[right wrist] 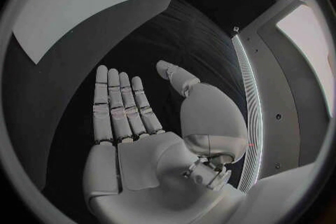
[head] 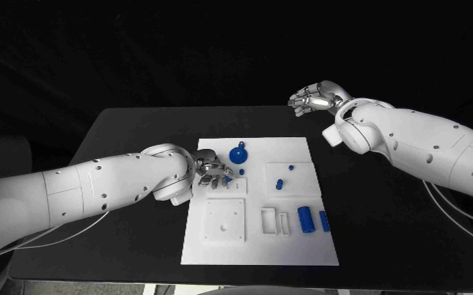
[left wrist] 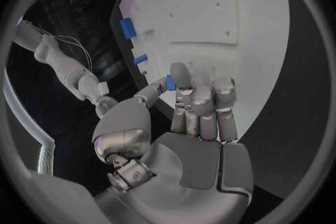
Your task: Assemble the parts on the task board
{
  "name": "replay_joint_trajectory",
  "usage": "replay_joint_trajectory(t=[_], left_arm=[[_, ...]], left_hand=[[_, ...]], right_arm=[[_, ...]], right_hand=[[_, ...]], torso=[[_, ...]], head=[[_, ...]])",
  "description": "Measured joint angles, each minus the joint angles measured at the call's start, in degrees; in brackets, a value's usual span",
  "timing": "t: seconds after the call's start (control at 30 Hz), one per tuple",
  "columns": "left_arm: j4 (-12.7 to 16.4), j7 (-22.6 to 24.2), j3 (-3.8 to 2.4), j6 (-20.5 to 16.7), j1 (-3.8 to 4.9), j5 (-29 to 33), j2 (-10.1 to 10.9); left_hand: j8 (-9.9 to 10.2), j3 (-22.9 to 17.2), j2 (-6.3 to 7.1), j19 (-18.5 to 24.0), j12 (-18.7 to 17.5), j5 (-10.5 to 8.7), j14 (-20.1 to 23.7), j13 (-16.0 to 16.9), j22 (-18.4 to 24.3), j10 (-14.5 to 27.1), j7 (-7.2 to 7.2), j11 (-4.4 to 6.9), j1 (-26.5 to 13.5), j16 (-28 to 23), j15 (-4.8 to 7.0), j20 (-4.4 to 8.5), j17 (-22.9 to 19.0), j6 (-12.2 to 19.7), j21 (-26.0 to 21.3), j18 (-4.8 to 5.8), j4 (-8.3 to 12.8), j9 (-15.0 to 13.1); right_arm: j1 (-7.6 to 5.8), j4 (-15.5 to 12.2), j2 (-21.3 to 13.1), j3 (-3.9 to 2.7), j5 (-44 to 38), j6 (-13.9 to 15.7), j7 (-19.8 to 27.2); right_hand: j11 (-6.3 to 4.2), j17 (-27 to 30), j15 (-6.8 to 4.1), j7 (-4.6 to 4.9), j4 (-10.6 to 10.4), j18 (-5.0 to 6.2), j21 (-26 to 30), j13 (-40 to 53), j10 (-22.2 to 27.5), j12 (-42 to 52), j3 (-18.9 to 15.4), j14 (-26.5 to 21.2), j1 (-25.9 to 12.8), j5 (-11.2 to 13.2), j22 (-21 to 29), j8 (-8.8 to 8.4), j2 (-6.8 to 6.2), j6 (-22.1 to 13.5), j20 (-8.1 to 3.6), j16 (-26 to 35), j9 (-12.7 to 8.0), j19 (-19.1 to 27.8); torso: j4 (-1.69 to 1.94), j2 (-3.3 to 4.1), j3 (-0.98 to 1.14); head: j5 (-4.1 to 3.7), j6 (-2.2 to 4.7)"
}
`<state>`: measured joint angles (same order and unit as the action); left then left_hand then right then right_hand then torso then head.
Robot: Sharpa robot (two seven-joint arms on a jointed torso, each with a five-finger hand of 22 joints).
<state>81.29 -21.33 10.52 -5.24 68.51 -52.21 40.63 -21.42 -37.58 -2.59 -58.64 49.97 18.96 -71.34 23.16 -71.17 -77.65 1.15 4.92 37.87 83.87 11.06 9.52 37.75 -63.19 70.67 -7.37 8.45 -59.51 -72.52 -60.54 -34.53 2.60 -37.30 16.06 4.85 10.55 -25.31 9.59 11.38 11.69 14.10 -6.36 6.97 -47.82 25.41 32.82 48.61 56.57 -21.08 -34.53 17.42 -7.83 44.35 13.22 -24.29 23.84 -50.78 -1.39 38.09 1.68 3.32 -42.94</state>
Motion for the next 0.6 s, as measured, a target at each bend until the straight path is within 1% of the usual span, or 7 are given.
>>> replay_joint_trajectory(t=[0.03,0.07,0.1,0.2,0.27,0.43,0.6], left_arm=[[-0.12,-0.22,-0.02,0.86,0.27,0.02,0.0],[-0.22,-0.38,-0.03,1.52,0.49,0.03,-0.02],[-0.33,-0.54,-0.03,2.14,0.7,0.04,-0.06],[-0.74,-1.06,-0.03,4.15,1.52,0.05,-0.24],[-1.1,-1.46,-0.03,5.55,2.08,0.05,-0.43],[-1.99,-2.45,-0.03,8.4,3.66,0.05,-1.07],[-3.63,-3.69,-0.02,11.65,4.98,0.05,-3.05]], left_hand=[[-0.51,-0.01,-0.1,0.0,0.19,0.75,0.11,0.0,-0.04,0.32,0.06,-0.06,-0.1,0.0,-0.03,0.0,-0.05,0.07,0.0,0.01,0.01,-0.89],[-0.86,-0.02,-0.12,0.0,0.38,0.78,0.18,0.0,-0.08,0.38,0.06,-0.01,-0.12,0.0,0.0,0.0,-0.12,0.07,0.0,0.03,0.01,-1.6],[-1.19,-0.02,-0.12,0.0,0.38,1.83,0.19,0.0,-0.08,0.38,-0.06,-0.01,-0.12,0.0,-0.01,0.0,-0.19,0.2,0.0,0.05,0.02,-2.26],[-2.21,-0.04,-0.38,0.01,0.78,1.96,0.4,0.0,-0.18,1.05,0.05,0.04,-0.38,0.12,0.0,-0.01,-0.43,0.68,0.0,0.27,0.03,-4.56],[-2.72,-0.04,-0.38,0.21,0.84,3.74,0.51,-0.04,-0.18,1.13,-0.12,0.1,-0.38,0.22,-0.07,-0.21,-0.58,0.87,0.0,0.28,0.03,-5.82],[-3.22,-0.04,-0.8,0.71,1.44,4.17,1.13,-0.14,-0.32,2.03,0.02,0.0,-0.8,0.22,-0.09,-0.3,-1.01,1.44,0.0,0.31,0.03,-8.42],[-3.49,-0.05,-1.79,0.72,1.83,4.17,1.59,-0.23,-0.54,2.64,-0.14,-0.03,-1.79,0.66,-0.18,-0.3,-1.39,1.71,0.0,0.37,0.04,-10.35]], right_arm=[[0.0,0.01,0.01,0.0,0.01,-0.01,0.0],[0.01,0.02,0.02,0.0,0.01,-0.02,0.0],[0.01,0.03,0.03,0.0,0.02,-0.02,0.0],[0.01,0.05,0.08,0.0,0.04,-0.06,-0.01],[0.01,0.05,0.11,0.0,0.05,-0.09,-0.01],[0.02,0.16,0.28,0.0,0.08,-0.12,-0.03],[0.02,0.22,0.48,0.0,0.1,-0.14,-0.05]], right_hand=[[0.0,0.0,0.0,0.0,0.0,0.0,0.0,0.0,0.0,0.0,0.0,0.0,0.0,0.0,0.0,0.0,0.0,0.0,0.0,0.0,0.0,0.0],[0.0,0.0,0.0,0.0,0.0,-0.01,0.0,0.0,0.0,0.0,0.0,0.0,0.0,0.0,0.0,0.0,0.0,0.0,0.0,0.0,0.0,0.0],[0.0,0.0,0.0,0.0,0.0,0.0,0.0,0.0,0.0,0.0,0.0,0.0,0.0,0.0,0.0,0.0,0.0,0.0,0.0,0.0,0.0,0.0],[0.0,0.0,0.0,0.0,0.0,-0.01,0.0,-0.05,0.0,0.0,0.0,0.0,-0.06,-0.23,0.0,0.0,0.06,0.0,0.0,0.0,0.0,0.0],[0.0,0.05,0.0,0.0,0.0,-0.01,0.23,-0.05,0.0,0.0,0.0,0.0,-0.2,-0.23,0.0,0.0,0.2,0.0,0.0,0.0,-0.05,0.0],[0.0,0.05,0.0,0.0,0.0,-0.02,0.23,-0.1,0.0,0.0,0.0,0.0,-0.22,-0.22,0.0,-0.19,0.22,0.0,0.0,0.0,-0.05,0.0],[0.0,0.1,-0.01,0.0,0.0,-0.02,0.23,-0.1,0.0,0.0,0.0,0.0,-0.22,-0.22,-0.01,-0.19,0.22,0.0,0.0,0.0,-0.05,0.0]], torso=[[-0.01,0.0,0.0],[-0.01,0.0,0.0],[-0.03,0.0,-0.01],[-0.03,0.0,-0.01],[-0.05,0.0,-0.01],[-0.11,0.03,0.03],[-0.1,0.04,0.07]], head=[[0.0,-0.03],[0.0,-0.03],[0.0,-0.04],[0.0,-0.04],[0.02,-0.04],[-0.03,0.02],[-0.04,0.09]])
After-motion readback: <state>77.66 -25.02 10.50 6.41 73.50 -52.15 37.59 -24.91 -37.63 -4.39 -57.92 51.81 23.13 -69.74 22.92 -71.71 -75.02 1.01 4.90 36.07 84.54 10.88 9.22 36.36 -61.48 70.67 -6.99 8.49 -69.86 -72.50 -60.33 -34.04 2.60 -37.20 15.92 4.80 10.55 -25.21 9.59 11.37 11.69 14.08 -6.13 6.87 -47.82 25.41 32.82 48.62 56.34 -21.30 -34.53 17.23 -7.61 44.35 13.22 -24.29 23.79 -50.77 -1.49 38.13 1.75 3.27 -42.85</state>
